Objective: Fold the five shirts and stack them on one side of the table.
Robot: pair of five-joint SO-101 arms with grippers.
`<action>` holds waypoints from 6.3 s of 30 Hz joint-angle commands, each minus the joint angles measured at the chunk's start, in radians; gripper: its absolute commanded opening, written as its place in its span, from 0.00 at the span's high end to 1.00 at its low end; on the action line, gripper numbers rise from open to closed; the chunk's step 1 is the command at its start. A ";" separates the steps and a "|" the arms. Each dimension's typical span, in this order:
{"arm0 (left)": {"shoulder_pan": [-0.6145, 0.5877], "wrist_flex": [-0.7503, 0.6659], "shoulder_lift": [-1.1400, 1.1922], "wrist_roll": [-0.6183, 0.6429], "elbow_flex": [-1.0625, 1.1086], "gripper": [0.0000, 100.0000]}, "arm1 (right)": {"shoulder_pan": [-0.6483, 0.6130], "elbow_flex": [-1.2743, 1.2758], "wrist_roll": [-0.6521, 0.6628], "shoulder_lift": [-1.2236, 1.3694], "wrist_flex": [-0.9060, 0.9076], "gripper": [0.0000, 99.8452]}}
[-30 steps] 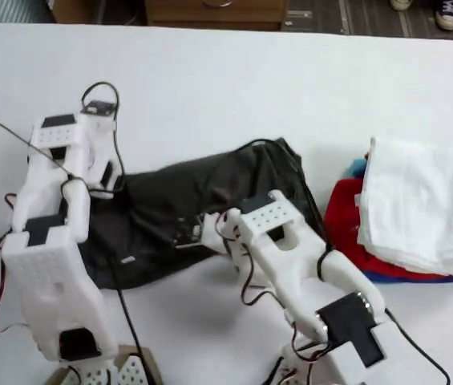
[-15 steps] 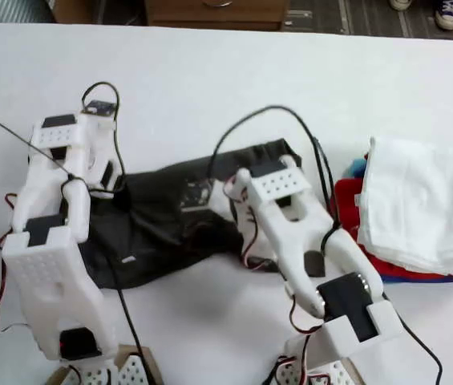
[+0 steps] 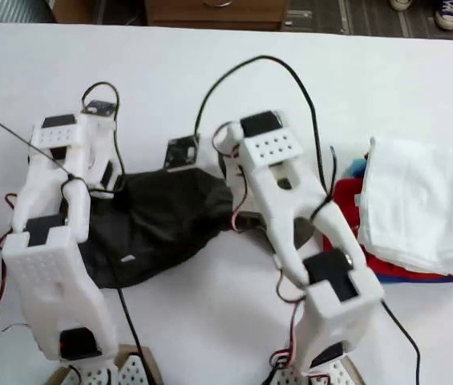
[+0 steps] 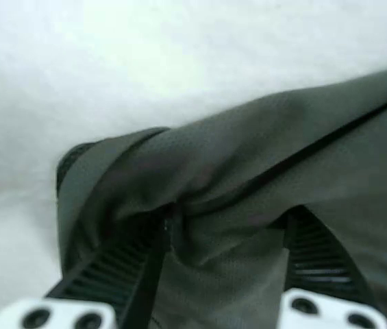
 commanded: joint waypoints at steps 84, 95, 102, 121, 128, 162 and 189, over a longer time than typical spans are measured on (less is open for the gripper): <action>-0.226 0.459 0.109 0.129 -0.427 0.73 | 0.232 0.446 -0.407 -0.265 -0.447 0.90; -0.235 0.460 -0.087 0.121 -0.374 0.73 | 0.232 0.482 -0.407 -0.266 -0.452 0.90; -0.239 0.457 -0.192 0.081 -0.114 0.73 | 0.237 0.485 -0.407 -0.266 -0.452 0.90; -0.290 -0.061 -0.295 -0.057 0.335 0.73 | 0.237 0.486 -0.407 -0.266 -0.452 0.90; -0.275 -0.089 -0.255 -0.077 0.371 0.73 | 0.237 0.486 -0.407 -0.266 -0.452 0.90; -0.281 0.026 -0.058 -0.196 0.157 0.73 | 0.237 0.486 -0.405 -0.266 -0.447 0.90; -0.462 0.460 0.213 -0.170 -0.664 0.98 | 0.239 0.486 -0.405 -0.266 -0.449 0.90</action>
